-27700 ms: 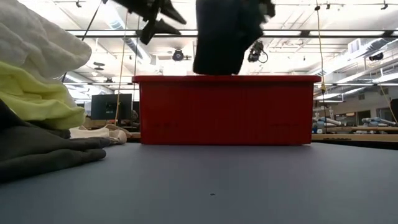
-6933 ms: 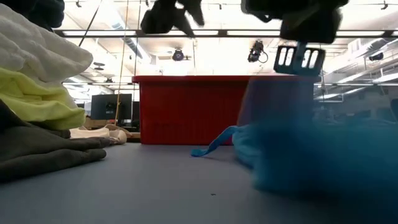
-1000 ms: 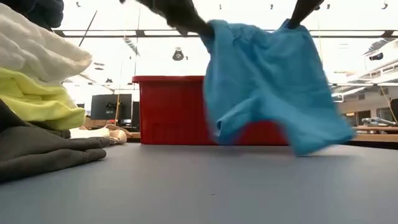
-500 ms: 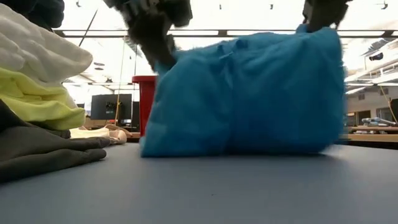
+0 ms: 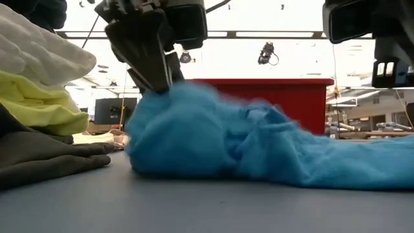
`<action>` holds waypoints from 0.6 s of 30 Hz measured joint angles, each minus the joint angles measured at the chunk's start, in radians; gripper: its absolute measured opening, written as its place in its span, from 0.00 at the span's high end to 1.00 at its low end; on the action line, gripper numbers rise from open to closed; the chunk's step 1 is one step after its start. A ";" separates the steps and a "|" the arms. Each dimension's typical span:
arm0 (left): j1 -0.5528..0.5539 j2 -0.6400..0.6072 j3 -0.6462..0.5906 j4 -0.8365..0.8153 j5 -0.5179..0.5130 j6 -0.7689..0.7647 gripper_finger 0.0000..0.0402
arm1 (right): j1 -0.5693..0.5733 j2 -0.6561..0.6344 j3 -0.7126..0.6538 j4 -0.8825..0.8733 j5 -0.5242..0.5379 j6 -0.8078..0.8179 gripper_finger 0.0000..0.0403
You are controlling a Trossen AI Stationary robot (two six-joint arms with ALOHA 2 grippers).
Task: Fold laundry
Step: Fold the blue shorts
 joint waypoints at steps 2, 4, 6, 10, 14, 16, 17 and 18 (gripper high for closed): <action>0.011 0.000 0.000 0.001 0.014 -0.006 0.83 | -0.002 0.000 0.000 -0.001 0.009 0.000 0.79; 0.020 -0.001 0.000 -0.001 0.029 -0.035 0.82 | -0.006 0.000 0.000 -0.004 0.048 -0.001 0.79; 0.026 -0.002 0.000 -0.011 0.033 -0.061 0.80 | -0.014 0.000 0.000 -0.007 0.109 -0.023 0.79; 0.059 -0.019 0.000 -0.076 -0.021 -0.137 0.75 | -0.055 -0.001 -0.001 -0.036 0.292 -0.013 0.78; 0.108 -0.036 0.000 -0.157 -0.161 -0.175 0.69 | -0.117 0.007 -0.055 -0.035 0.324 -0.002 0.79; 0.130 -0.024 0.000 -0.148 -0.178 -0.145 0.67 | -0.143 0.026 -0.103 -0.006 0.315 0.000 0.80; 0.139 -0.010 0.000 -0.126 -0.176 -0.129 0.67 | -0.153 0.035 -0.129 0.029 0.307 0.001 0.80; 0.146 0.008 0.000 -0.099 -0.173 -0.116 0.67 | -0.162 0.045 -0.155 0.080 0.292 0.001 0.81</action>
